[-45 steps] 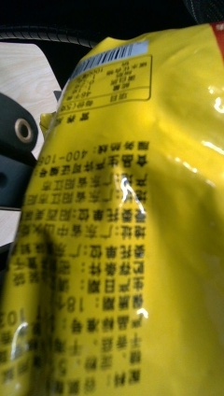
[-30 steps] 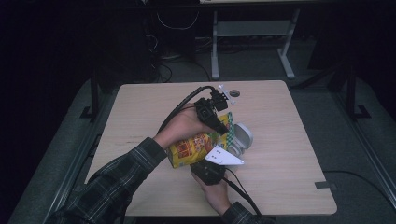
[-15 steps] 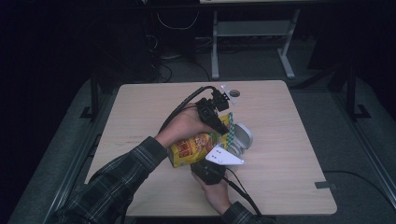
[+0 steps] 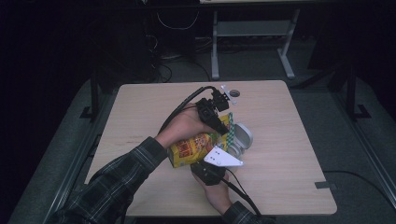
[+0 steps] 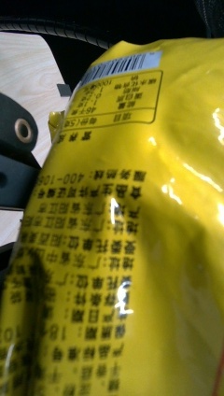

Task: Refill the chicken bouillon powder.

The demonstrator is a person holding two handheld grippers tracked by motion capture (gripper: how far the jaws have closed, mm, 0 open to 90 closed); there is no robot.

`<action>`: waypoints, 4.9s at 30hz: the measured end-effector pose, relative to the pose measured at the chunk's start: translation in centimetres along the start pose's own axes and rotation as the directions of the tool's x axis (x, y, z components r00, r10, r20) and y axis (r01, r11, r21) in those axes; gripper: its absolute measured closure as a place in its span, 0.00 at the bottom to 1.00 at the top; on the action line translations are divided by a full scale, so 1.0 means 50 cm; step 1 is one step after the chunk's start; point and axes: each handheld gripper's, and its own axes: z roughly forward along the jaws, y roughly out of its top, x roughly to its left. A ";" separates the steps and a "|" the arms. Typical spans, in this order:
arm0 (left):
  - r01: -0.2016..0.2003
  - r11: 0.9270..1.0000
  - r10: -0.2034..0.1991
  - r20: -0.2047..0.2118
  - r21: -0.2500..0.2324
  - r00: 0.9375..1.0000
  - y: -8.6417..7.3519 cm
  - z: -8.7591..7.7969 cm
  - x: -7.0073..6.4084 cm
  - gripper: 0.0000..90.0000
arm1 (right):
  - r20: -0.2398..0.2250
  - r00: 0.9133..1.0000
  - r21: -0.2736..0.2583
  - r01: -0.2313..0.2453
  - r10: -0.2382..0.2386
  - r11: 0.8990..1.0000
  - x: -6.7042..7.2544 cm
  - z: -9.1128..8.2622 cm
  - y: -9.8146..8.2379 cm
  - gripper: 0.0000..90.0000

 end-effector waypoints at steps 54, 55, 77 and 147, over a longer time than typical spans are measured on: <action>0.026 0.999 -0.026 -0.010 -0.029 1.000 -0.021 -0.007 0.003 1.00 | -0.023 1.000 0.014 0.007 -0.007 1.000 0.002 0.006 -0.004 1.00; 0.026 0.999 -0.027 -0.010 -0.029 1.000 -0.021 -0.007 0.003 1.00 | -0.024 1.000 0.015 0.007 -0.007 1.000 0.002 0.006 -0.004 1.00; 0.027 0.999 -0.027 -0.008 -0.021 1.000 -0.019 -0.006 0.003 1.00 | -0.024 1.000 0.012 0.003 -0.003 1.000 0.002 0.006 -0.004 1.00; 0.031 0.999 -0.031 -0.015 -0.008 0.999 -0.015 -0.002 0.003 1.00 | -0.030 1.000 0.008 -0.004 0.004 1.000 0.000 0.006 -0.005 1.00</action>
